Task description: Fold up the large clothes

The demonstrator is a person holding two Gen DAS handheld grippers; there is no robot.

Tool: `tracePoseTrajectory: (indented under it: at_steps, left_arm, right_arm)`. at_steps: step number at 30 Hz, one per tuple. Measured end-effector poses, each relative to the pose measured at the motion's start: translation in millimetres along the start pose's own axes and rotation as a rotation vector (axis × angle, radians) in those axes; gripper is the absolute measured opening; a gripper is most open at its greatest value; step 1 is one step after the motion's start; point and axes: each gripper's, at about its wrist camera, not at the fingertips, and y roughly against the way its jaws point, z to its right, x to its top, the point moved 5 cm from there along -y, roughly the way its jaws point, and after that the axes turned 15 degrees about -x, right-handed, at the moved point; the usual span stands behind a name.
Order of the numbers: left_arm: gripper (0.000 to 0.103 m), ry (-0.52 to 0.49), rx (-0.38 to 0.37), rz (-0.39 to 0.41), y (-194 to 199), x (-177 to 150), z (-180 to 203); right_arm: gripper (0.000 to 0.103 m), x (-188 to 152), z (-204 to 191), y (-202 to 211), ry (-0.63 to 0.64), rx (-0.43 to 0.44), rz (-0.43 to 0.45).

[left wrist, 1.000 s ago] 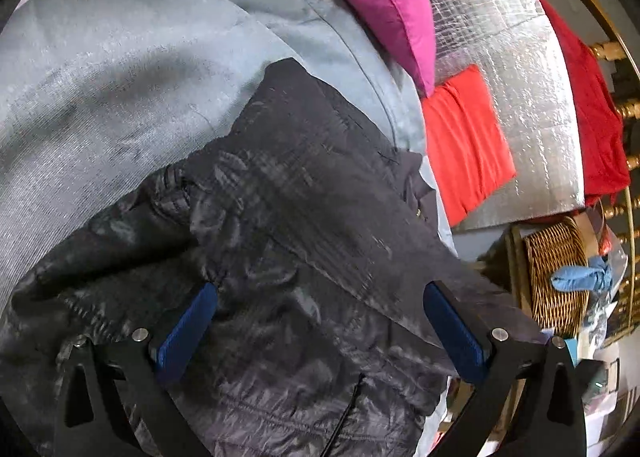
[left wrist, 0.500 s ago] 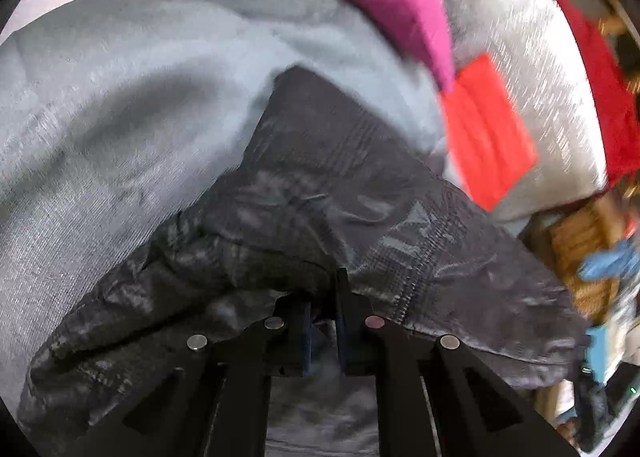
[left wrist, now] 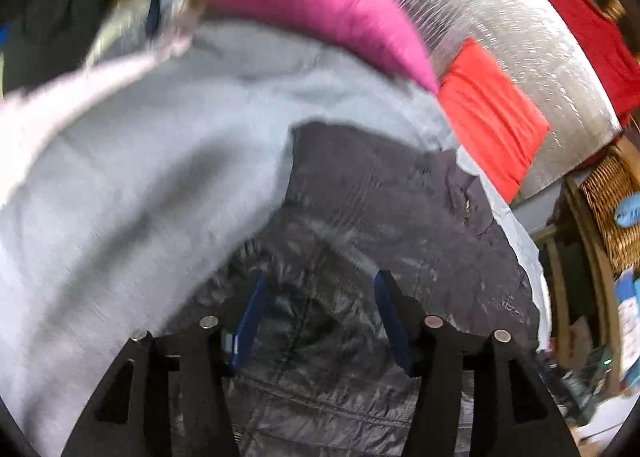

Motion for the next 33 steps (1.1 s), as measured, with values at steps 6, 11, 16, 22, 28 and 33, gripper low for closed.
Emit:
tracePoseTrajectory:
  at_steps: [6,11,16,22,28,33]
  left_arm:
    - [0.061,-0.262,0.05,0.041,-26.3,8.0,52.8]
    - [0.061,-0.406,0.15,-0.017,-86.4,-3.3,65.4]
    - [0.066,-0.435,0.188,-0.02,-113.0,-17.4,48.8]
    - [0.078,-0.468,0.199,0.033,-112.8,-22.1,39.8]
    - [0.079,-0.473,0.195,0.035,-93.1,-18.2,51.2]
    - [0.08,-0.482,0.184,0.111,-73.4,-12.9,64.8]
  right_arm:
    - [0.07,16.3,26.8,51.6,-0.114,-0.094,0.168]
    - [0.07,24.6,-30.4,46.4,-0.031,0.124,0.115]
    - [0.07,9.6,-36.9,-13.7,0.018,-0.034,0.075]
    - [0.072,-17.8,-56.3,-33.9,0.235,-0.316,0.216]
    - [0.073,-14.5,-72.5,-30.3,0.279,-0.409,0.216]
    - [0.076,9.1,-100.8,17.5,0.26,-0.367,0.36]
